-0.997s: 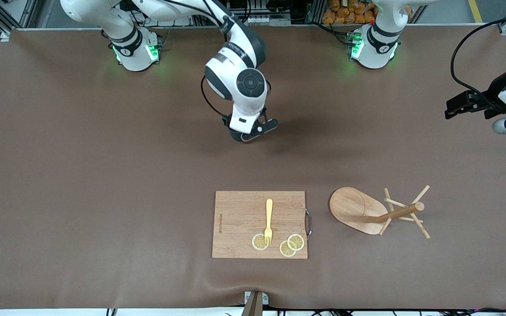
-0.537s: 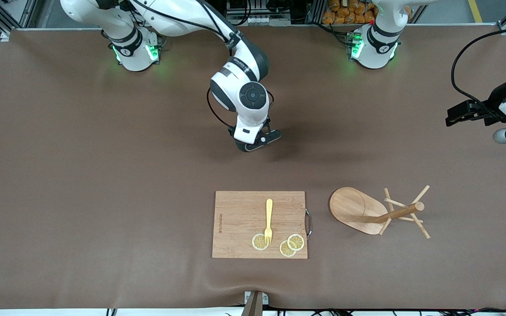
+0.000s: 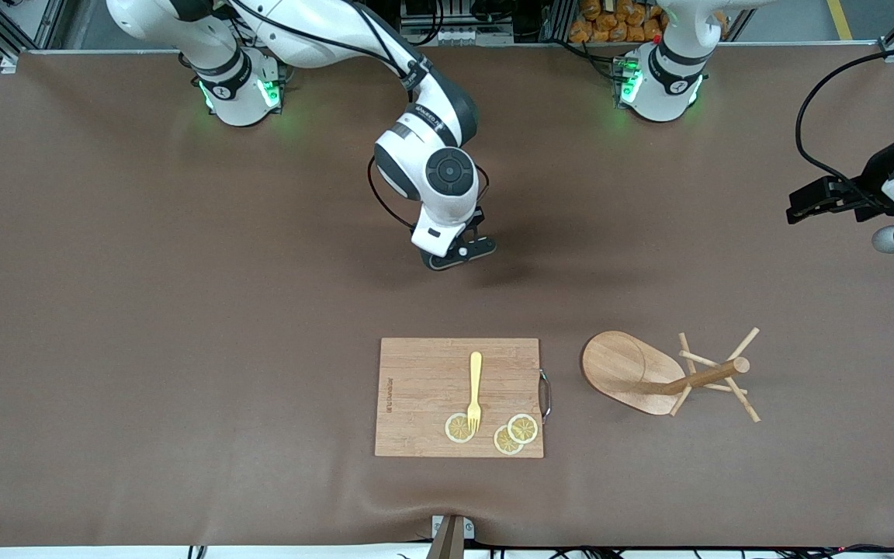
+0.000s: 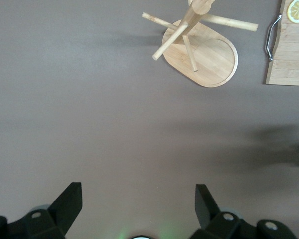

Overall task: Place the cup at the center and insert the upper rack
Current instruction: 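Carry the teal mug with the right gripper toward the table center, then set the mug down and open the right gripper while the left gripper approaches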

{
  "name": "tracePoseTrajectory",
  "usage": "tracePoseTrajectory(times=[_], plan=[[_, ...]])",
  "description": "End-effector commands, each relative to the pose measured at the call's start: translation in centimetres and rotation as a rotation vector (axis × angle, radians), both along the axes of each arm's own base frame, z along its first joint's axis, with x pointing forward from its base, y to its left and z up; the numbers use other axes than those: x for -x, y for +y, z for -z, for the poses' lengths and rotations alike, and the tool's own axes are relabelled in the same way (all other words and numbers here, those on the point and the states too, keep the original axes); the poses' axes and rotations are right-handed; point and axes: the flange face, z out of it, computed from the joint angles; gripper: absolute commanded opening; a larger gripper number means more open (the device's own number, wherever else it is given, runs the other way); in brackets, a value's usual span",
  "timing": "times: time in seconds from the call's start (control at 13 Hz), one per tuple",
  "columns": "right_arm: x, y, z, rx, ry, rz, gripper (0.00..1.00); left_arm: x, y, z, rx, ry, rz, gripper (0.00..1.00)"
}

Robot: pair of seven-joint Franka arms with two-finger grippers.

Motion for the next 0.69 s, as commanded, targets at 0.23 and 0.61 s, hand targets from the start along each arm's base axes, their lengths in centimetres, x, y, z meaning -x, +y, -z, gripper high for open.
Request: tracePoseTrajectory(times=[0.23,0.61], plan=[[-3.5,-3.1,-10.7,-0.100,0.017,0.107,0.81,2.9,-8.3,-3.1,0.007,-0.027,-0.102,1.00],[-10.2,-20.4,-25.5,-0.135,-0.007,0.153,1.00,6.6,-20.8,-3.4,0.001,-0.028,-0.286,1.00]])
